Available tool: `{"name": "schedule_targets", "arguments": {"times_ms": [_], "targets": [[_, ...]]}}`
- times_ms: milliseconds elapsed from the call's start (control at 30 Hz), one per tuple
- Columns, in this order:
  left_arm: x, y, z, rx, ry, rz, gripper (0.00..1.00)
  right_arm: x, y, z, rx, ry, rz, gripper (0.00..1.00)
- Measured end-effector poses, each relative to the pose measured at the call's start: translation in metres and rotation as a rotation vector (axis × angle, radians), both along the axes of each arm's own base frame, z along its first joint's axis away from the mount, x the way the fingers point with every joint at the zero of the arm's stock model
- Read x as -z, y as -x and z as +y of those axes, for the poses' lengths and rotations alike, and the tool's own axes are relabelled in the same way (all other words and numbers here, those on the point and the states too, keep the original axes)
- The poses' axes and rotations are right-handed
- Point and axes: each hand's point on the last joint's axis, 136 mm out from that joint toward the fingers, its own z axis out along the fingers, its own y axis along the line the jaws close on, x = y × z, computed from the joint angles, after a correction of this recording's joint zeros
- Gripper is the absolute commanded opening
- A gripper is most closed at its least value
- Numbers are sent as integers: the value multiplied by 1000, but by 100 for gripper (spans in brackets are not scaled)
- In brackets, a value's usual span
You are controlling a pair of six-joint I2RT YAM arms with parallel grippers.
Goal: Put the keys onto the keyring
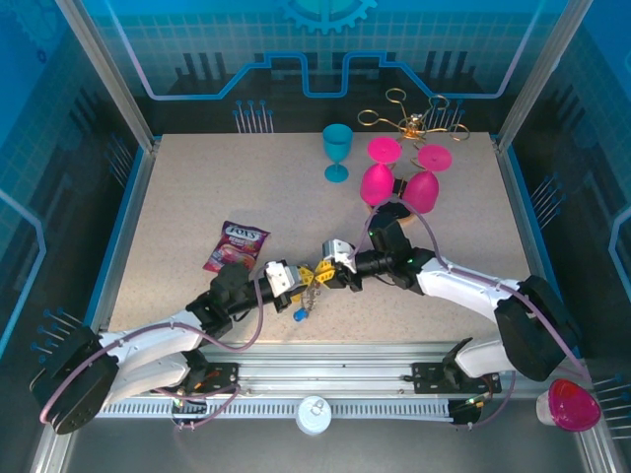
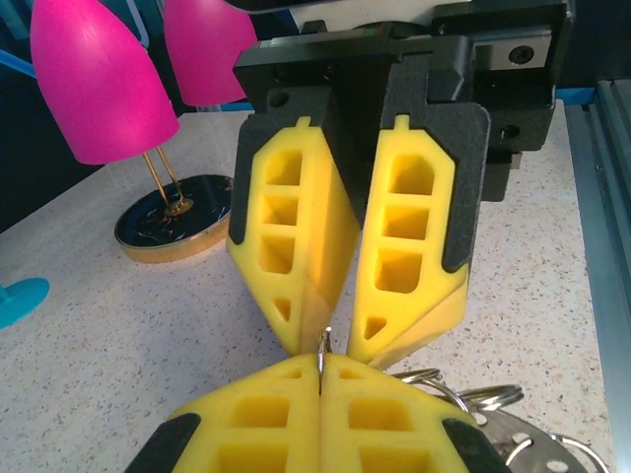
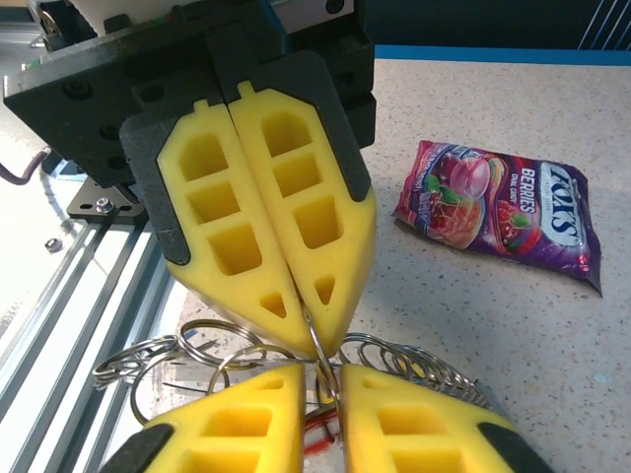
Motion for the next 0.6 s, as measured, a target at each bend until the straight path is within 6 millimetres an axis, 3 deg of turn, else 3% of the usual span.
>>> {"name": "schedule_targets", "arguments": {"times_ms": [67,200,233,333,600], "targets": [[0,0,0,-1,1,4,0,0,-1,0,5,1,-3,0],[2,-1,0,-4,0,9,1,1,-3,0,11,10,-5,0],[2,-1,0,-4,-2,10,7,1,-3,0,13,17,-2,0],[2,-3,1,-15,-15,22,12,-1,-4,-1,19,60,-9,0],[-5,-12,-2,-28,-122,83,13,-12,-4,-4,31,218,-84,0]]}}
